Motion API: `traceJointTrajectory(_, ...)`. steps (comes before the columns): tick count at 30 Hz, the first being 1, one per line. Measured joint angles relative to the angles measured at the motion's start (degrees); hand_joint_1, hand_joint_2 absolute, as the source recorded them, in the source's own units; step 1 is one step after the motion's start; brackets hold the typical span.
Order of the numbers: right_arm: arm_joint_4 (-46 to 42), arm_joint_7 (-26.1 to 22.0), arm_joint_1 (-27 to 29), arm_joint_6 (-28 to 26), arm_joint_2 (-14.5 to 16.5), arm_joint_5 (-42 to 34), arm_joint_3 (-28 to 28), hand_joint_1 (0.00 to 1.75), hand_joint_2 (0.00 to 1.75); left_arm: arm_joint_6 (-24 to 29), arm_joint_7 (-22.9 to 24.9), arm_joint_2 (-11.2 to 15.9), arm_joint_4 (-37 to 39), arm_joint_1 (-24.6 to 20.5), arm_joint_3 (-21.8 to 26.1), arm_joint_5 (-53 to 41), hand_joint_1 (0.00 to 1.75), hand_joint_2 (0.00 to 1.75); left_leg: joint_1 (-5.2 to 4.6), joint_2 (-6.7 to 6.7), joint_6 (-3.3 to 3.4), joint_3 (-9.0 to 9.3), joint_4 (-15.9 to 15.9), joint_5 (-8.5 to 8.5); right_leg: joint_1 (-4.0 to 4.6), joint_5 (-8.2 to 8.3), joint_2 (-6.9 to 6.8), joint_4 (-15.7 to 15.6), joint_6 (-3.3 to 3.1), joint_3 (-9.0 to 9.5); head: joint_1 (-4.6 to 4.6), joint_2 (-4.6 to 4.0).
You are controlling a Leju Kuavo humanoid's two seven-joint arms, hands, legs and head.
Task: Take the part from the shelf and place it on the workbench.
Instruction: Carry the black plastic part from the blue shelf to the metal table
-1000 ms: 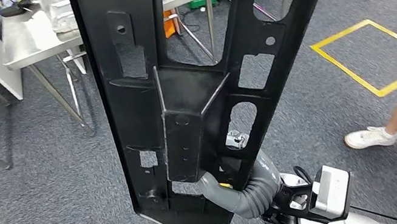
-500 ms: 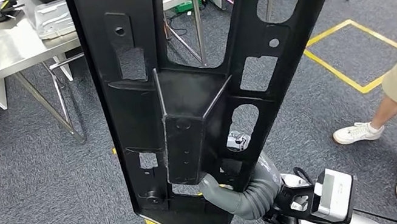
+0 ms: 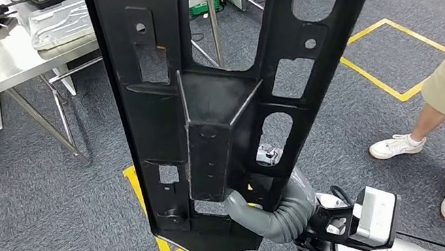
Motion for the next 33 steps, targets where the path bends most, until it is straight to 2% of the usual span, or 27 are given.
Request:
traceJointTrajectory(3,0.0,0.0,0.0,0.0,0.0,0.0,0.0,1.75,1.75,0.0,0.0,0.0,0.0,0.2,0.0,0.0,0.0,1.75,-0.22,-0.04,0.94,0.23,-1.0,0.06,-0.07,0.04,0.06,-0.1,0.98,-0.13,0.04,0.0)
traceJointTrajectory(5,-0.1,0.0,-0.1,0.0,0.0,0.0,0.0,1.75,1.75,0.0,0.0,0.0,0.0,0.2,0.0,0.0,0.0,1.75,0.01,0.02,1.7,0.66,-1.5,0.45,-0.1,-1.49,-0.05,2.1,1.45,-1.03,0.12,0.01)
traceJointTrajectory(6,-0.1,0.0,-0.1,0.0,0.0,0.0,0.0,1.75,1.75,0.0,0.0,0.0,0.0,0.2,0.0,0.0,0.0,1.75,0.1,0.08,1.96,0.87,-1.7,0.59,-0.12,-3.13,-0.11,5.0,1.57,-2.37,0.16,0.0)
traceJointTrajectory(8,-0.1,0.0,0.0,0.0,0.0,0.0,0.0,1.75,1.75,0.1,0.0,-0.1,0.0,0.2,0.0,0.0,0.0,1.75,-0.03,0.18,2.22,0.89,-1.6,0.57,-0.05,-6.71,-0.17,13.1,1.72,-6.33,0.21,0.0)
traceJointTrajectory(9,-0.1,0.0,0.0,0.0,0.0,0.0,0.0,1.75,1.75,0.1,0.0,-0.1,0.0,0.2,0.0,0.0,0.0,1.75,-0.09,0.2,2.28,0.91,-1.6,0.52,-0.05,-7.52,-0.17,16.2,1.77,-7.95,0.21,0.0)
traceJointTrajectory(10,-0.1,0.0,0.1,0.0,0.0,0.0,0.0,1.75,1.75,0.1,0.1,-0.1,0.0,0.3,0.0,0.0,0.0,1.75,-0.13,0.19,2.33,0.96,-1.6,0.47,-0.05,-7.23,-0.18,17.2,1.79,-8.6,0.21,0.01)
traceJointTrajectory(11,-0.1,0.0,0.1,0.0,0.0,0.0,0.0,1.75,1.75,0.2,0.1,-0.1,0.0,0.3,0.0,0.0,0.0,1.75,-0.14,0.16,2.32,1.07,-1.6,0.38,-0.05,-5.86,-0.2,15.8,1.76,-8.05,0.21,0.01)
traceJointTrajectory(13,-0.1,0.0,0.0,0.0,0.0,0.0,0.0,1.75,1.75,0.2,0.1,-0.1,0.0,0.3,0.0,0.0,0.0,1.75,-0.13,0.07,2.12,1.42,-1.5,0.06,-0.05,-1.75,-0.36,7.7,1.59,-4.2,0.22,0.01)
traceJointTrajectory(14,-0.2,0.0,0.0,0.0,0.0,0.0,0.0,1.75,1.75,0.2,0.1,-0.2,0.0,0.3,0.0,0.0,0.0,1.75,-0.28,0.04,1.88,1.51,-1.4,-0.21,0.0,-0.38,-0.46,3.9,1.38,-2.31,0.21,0.01)
traceJointTrajectory(15,-0.2,0.0,0.0,0.0,0.0,0.0,0.0,1.75,1.75,0.2,0.1,-0.2,0.0,0.2,0.0,0.0,0.0,1.75,-0.4,0.05,1.64,1.53,-1.3,-0.44,0.07,0.33,-0.53,1.3,1.15,-1.07,0.2,0.0)
traceJointTrajectory(16,-0.2,0.0,0.0,0.0,0.0,0.0,0.0,1.75,1.75,0.1,0.1,-0.2,0.0,0.2,0.0,0.0,0.0,1.75,-0.52,0.06,1.39,1.51,-1.2,-0.61,0.18,0.39,-0.55,0.1,0.89,-0.54,0.18,0.0)
traceJointTrajectory(19,-0.2,0.0,0.0,0.0,-0.1,0.0,0.0,1.75,1.75,0.0,0.1,-0.2,0.0,0.2,0.0,0.0,0.0,1.75,-0.42,0.14,0.57,1.34,-0.8,-1.23,0.25,0.28,-0.44,-0.2,-0.01,-0.4,0.13,0.01)
traceJointTrajectory(20,-0.3,0.0,-0.1,0.0,-0.1,0.0,0.0,1.75,1.75,0.1,0.1,-0.2,0.0,0.2,0.0,0.0,0.0,1.75,-0.29,0.14,0.19,0.71,0.7,-2.12,0.14,0.27,-0.46,-0.2,-0.3,-0.29,0.07,0.01)
traceJointTrajectory(21,-0.3,0.0,-0.1,0.0,-0.1,0.0,0.0,1.75,1.75,0.1,0.1,-0.2,0.0,0.1,0.0,0.0,0.0,1.75,-0.14,0.14,-0.21,-0.62,3.5,-3.57,0.0,0.24,-0.49,-0.3,-0.52,-0.18,0.02,0.01)
traceJointTrajectory(23,-0.3,0.0,0.0,0.0,-0.1,0.0,0.0,1.75,1.75,0.1,0.0,-0.1,0.0,-0.1,0.0,0.1,0.0,1.75,0.1,0.15,-0.83,-4.8,11.9,-7.07,-0.03,0.06,-0.53,-0.3,-0.77,-0.08,-0.07,0.01)
traceJointTrajectory(24,-0.3,0.0,0.0,0.0,-0.1,0.0,0.0,1.75,1.75,0.2,-0.1,-0.1,0.0,-0.2,0.0,0.1,0.0,1.75,0.17,0.16,-0.98,-6.68,15.4,-8.08,-0.03,-0.02,-0.53,-0.3,-0.8,-0.03,-0.07,0.01)
traceJointTrajectory(25,-0.3,0.0,0.1,0.0,-0.1,0.0,0.0,1.75,1.75,0.2,-0.2,-0.1,0.0,-0.4,0.1,0.1,0.0,1.75,0.19,0.16,-1.02,-7.65,16.9,-8.01,-0.02,-0.14,-0.51,-0.3,-0.81,0.1,-0.07,0.01)
traceJointTrajectory(26,-0.3,0.0,0.1,0.0,-0.1,0.1,0.0,1.75,1.75,0.2,-0.2,-0.1,0.0,-0.5,0.1,0.0,0.0,1.75,0.21,0.16,-0.98,-7.35,15.9,-6.7,-0.03,-0.28,-0.45,-0.3,-0.78,0.33,-0.07,0.01)
traceJointTrajectory(27,-0.3,0.0,0.1,0.0,-0.1,0.1,0.0,1.75,1.75,0.2,-0.2,-0.1,0.0,-0.4,0.1,0.0,0.0,1.75,0.22,0.16,-0.87,-5.96,12.6,-4.5,-0.03,-0.45,-0.35,-0.3,-0.7,0.64,-0.07,0.01)
traceJointTrajectory(28,-0.3,0.0,0.1,0.0,-0.1,0.1,0.0,1.75,1.75,0.2,-0.1,-0.1,0.0,-0.3,0.1,0.0,0.0,1.75,0.22,0.17,-0.66,-4.02,8.0,-2.07,-0.03,-0.65,-0.24,-0.3,-0.58,0.97,-0.07,0.01)
traceJointTrajectory(29,-0.3,0.0,0.1,0.0,-0.1,0.1,0.0,1.75,1.75,0.2,-0.1,-0.1,0.0,-0.2,0.1,0.0,0.0,1.75,0.1,0.16,-0.4,-2.17,3.8,-0.43,0.08,-0.84,-0.13,-0.3,-0.39,1.18,-0.08,0.01)
traceJointTrajectory(30,-0.3,0.0,0.0,0.0,-0.1,0.1,0.0,1.75,1.75,0.2,0.0,-0.1,0.0,-0.1,0.1,0.0,0.0,1.75,-0.03,0.13,-0.1,-0.92,0.9,0.43,0.17,-0.98,-0.06,-0.3,-0.15,1.25,-0.07,0.01)
traceJointTrajectory(31,-0.3,0.0,0.0,0.0,-0.1,0.1,0.0,1.75,1.75,0.2,0.0,-0.1,0.0,0.0,0.0,0.0,0.0,1.75,-0.19,0.1,0.21,-0.35,-0.4,0.53,0.25,-1.06,-0.04,-0.3,0.1,1.22,-0.06,0.01)
traceJointTrajectory(33,-0.3,0.0,0.0,0.0,-0.2,0.1,0.0,1.75,1.75,0.2,0.0,-0.1,0.0,0.1,0.0,0.0,0.0,1.75,-0.36,0.01,0.87,-0.18,-0.7,0.23,0.28,-1.11,-0.04,-0.5,0.7,1.22,-0.03,0.01)
